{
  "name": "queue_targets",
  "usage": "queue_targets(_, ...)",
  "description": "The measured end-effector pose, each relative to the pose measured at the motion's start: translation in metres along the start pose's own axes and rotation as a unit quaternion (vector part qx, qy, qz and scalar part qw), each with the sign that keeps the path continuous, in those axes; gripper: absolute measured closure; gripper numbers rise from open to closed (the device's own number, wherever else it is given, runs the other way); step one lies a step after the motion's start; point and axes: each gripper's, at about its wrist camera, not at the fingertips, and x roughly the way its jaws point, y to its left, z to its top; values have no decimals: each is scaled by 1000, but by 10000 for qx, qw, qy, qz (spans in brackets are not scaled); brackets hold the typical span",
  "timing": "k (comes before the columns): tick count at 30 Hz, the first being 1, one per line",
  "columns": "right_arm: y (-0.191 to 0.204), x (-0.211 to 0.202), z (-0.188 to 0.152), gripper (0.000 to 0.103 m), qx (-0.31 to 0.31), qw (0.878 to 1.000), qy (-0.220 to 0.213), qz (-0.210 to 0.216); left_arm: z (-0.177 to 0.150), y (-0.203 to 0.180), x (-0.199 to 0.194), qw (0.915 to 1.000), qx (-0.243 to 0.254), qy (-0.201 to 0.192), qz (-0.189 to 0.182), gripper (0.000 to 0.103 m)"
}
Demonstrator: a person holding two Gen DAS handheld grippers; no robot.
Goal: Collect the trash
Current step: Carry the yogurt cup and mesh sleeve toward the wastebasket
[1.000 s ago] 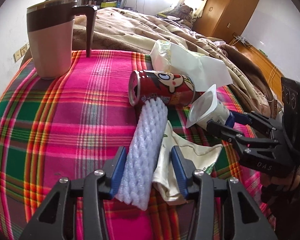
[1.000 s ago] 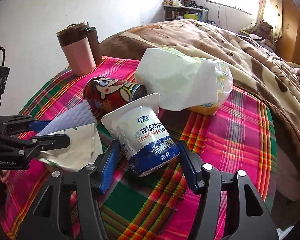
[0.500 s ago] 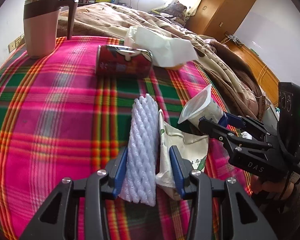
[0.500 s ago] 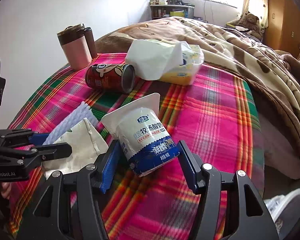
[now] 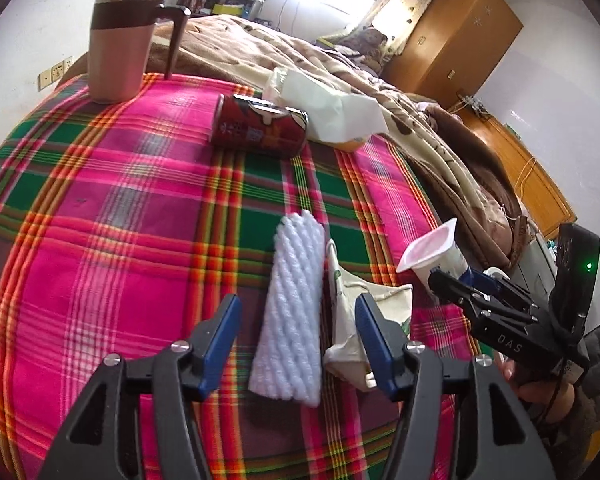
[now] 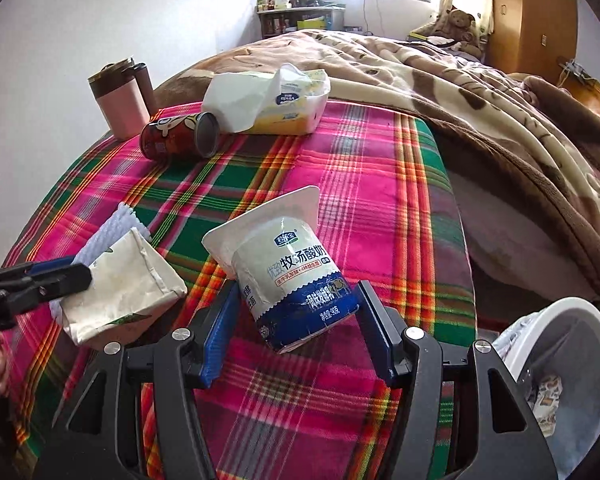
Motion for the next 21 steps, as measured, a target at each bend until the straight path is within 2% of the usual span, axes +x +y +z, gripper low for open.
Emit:
queue_targets(2, -1, -1, -1, 43, 22, 10000, -6, 2, 0, 5, -4, 9999, -27, -80, 104, 38)
queue_targets(6, 0, -1, -2, 43, 35, 10000, -17, -10, 0, 15, 5, 9993, -2, 134, 335, 38)
queue_targets(19, 0, -3, -6, 43, 139, 9999, -69, 50, 3, -3, 25, 9972, 455, 251, 530, 38)
queue_targets(21, -1, -4, -7, 43, 152, 9998, -74, 63, 3, -5, 26, 9969, 502, 249, 561, 44)
